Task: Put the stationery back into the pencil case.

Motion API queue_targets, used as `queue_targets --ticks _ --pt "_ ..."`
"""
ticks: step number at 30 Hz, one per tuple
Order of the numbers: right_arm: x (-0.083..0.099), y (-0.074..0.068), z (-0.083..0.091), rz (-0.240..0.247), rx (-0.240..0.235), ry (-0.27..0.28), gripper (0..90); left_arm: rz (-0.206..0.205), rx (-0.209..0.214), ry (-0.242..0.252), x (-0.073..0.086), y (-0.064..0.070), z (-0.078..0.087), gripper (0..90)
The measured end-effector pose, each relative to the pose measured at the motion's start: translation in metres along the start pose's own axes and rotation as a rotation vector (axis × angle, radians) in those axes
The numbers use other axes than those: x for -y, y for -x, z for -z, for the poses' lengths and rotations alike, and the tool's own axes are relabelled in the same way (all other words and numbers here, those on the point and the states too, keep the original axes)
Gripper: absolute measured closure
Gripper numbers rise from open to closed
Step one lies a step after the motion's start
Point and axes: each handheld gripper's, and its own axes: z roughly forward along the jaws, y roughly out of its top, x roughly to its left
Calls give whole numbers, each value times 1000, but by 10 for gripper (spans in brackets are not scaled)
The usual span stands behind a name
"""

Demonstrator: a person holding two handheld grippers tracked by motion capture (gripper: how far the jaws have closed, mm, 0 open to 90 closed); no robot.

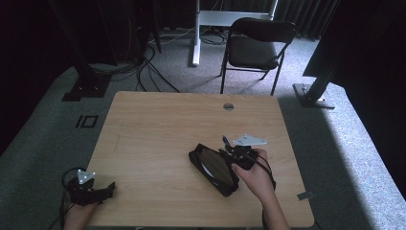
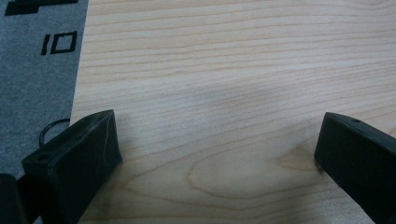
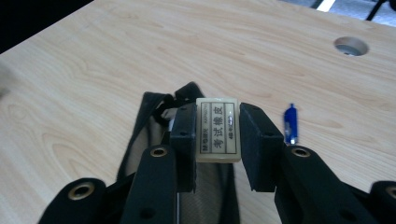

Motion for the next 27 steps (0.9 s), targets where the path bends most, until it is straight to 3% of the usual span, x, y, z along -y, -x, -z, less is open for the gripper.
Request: queue_targets --ticks 8,19,27 --pt "3 -13 -14 30 -42 -42 682 0 0 0 0 0 0 3" --pt "4 -19 -23 48 -73 -72 682 0 0 0 0 0 0 3" --pt "9 -19 -35 58 -83 -130 682 0 0 0 0 0 0 3"
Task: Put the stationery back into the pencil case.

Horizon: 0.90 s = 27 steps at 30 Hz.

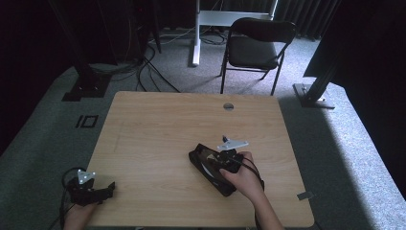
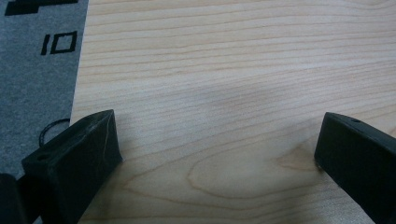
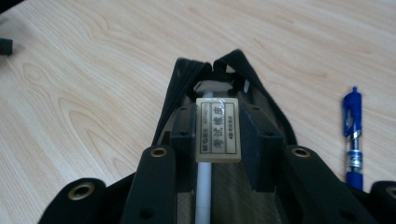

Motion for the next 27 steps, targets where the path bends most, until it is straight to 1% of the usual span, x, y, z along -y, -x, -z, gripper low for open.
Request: queue_targets --ticks 4,5,7,15,19,21,22,27 --pt "1 2 -6 -7 -3 -21 682 -1 0 -1 0 0 0 3" --pt "2 2 -9 4 4 -35 683 0 0 0 0 0 0 3" --pt "3 2 -12 8 10 -50 682 -1 0 -1 0 0 0 3" --pt "2 0 -27 11 18 -108 683 0 0 0 0 0 0 2" --pt "0 -1 -32 10 23 -140 683 0 0 0 0 0 0 2" --pt "0 -1 -33 10 21 -140 683 0 0 0 0 0 0 3" --pt "1 -1 -36 6 14 -159 683 -1 0 0 0 0 0 3" --pt "2 0 -41 10 21 -189 682 0 0 0 0 0 0 3"
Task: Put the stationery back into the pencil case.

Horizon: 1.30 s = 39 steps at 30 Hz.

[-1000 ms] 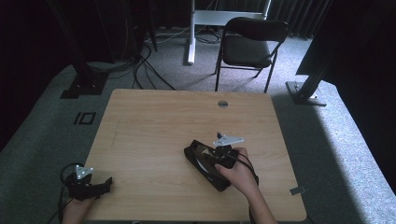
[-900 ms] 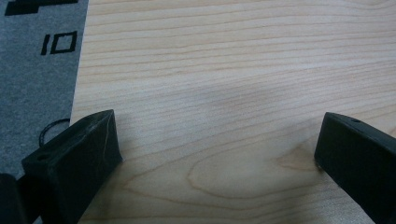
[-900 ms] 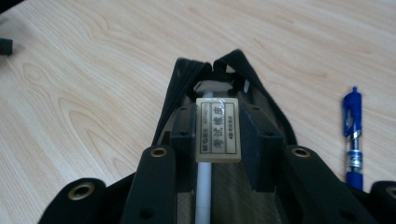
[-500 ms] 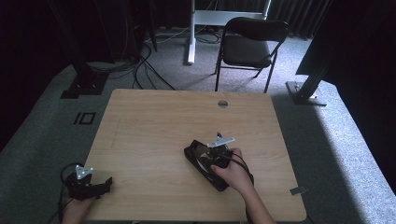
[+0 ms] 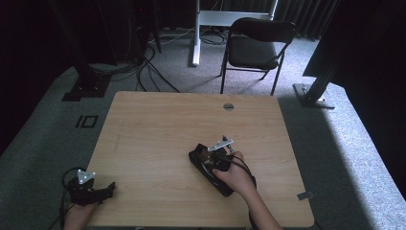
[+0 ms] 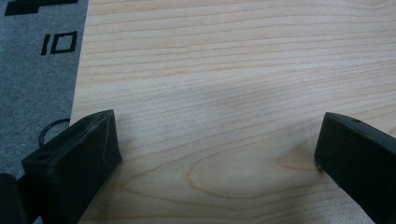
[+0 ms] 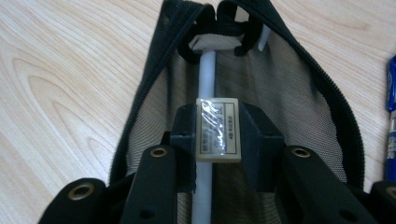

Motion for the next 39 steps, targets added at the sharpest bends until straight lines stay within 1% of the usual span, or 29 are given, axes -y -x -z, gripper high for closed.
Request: queue_targets --ticks 2,3,6,10,12,17,18,19,20,26,29,33,39 --pt "0 0 -1 -1 5 -5 682 0 0 0 0 0 0 3" --pt "0 1 -3 -9 1 -14 682 -1 0 0 0 0 0 2" --pt "0 1 -4 -8 -2 -24 681 0 0 0 0 0 0 3" --pt "-1 1 -7 -28 -16 -30 678 0 0 0 0 0 0 3" --pt "-1 1 -8 -22 -18 -40 676 0 0 0 0 0 0 3" --pt "-1 1 -8 -30 -23 -39 654 0 0 0 0 0 0 3" --pt "-1 1 -7 -39 -28 -33 643 -1 0 0 0 0 0 3" --pt "-2 1 -7 -35 -27 -33 650 -1 0 0 0 0 0 3" --pt "-2 1 -5 -21 -19 -31 650 0 0 0 0 0 0 3" --pt "-5 1 7 -21 -36 10 647 -1 0 0 0 0 0 2" --pt "-7 2 14 -12 -22 30 636 0 0 0 0 0 0 2" --pt "-9 2 24 -8 -25 59 629 0 0 0 0 0 0 3" --pt "-12 3 41 13 -25 128 623 -2 0 0 0 0 0 3"
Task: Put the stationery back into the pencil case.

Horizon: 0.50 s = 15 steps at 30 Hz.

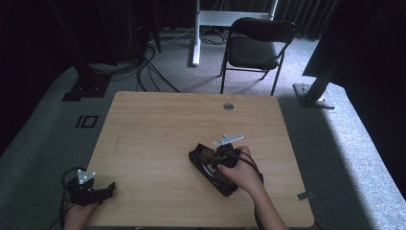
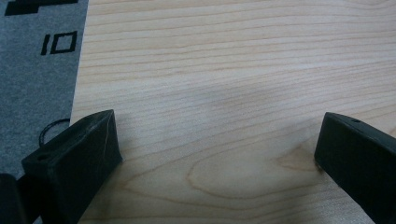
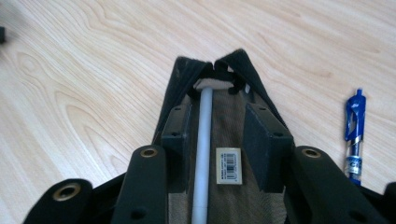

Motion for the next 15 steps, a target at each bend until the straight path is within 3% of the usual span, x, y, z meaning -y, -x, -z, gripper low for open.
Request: queue_targets --ticks 5,15 --pt "-2 4 9 7 9 47 622 -1 0 -1 0 0 0 2" --pt "-2 15 17 -45 33 122 598 1 1 0 0 0 0 3"
